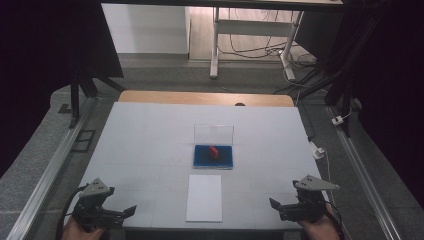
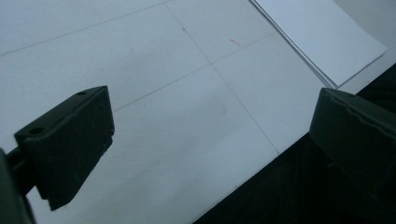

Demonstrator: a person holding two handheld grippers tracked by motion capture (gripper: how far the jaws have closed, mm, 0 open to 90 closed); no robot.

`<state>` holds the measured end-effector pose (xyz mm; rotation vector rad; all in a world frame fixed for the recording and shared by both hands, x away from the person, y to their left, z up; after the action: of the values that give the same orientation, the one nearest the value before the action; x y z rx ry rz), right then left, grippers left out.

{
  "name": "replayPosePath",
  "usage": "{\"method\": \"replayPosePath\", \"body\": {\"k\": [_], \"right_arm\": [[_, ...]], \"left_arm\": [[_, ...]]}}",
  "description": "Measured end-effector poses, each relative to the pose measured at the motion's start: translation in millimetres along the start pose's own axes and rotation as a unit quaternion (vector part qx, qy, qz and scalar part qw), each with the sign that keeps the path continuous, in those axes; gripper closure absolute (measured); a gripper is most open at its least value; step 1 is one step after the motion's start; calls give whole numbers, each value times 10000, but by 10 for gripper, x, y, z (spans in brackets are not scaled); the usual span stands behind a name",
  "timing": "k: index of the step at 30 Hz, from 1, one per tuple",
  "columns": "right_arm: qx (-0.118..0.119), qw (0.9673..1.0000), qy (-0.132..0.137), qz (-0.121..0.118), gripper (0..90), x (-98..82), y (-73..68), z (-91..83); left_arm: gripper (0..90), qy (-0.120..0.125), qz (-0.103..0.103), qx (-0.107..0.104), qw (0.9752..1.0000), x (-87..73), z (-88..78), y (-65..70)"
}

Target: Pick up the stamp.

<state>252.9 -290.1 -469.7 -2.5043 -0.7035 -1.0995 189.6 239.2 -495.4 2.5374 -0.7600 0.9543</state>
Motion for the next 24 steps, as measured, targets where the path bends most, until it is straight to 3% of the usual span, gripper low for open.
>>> {"method": "replayPosePath", "body": {"k": [7,15,24], "right_arm": [[132,9999,-58,86,0,-4,6,4],[171,9997,-88,132,0,5,19,13],[285,9995,-121,87,0,9,13,20]], "left_arm": [[8,-90,294,197,9993,13,17,68],[15,-17,123,49,9999,-3,-3,38],[20,-2,201,-11,9998,-6,-8,51]]}}
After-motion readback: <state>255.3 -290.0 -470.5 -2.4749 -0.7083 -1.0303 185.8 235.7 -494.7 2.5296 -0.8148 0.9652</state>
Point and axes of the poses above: each handheld gripper's, and its own axes: z roughly forward along the jaws, x roughly out of its top, y roughly to its right, the point moved 2 cm from there along z, roughly forward along the jaws, and after that the axes turned 6 degrees about z, right-handed, at the moved point
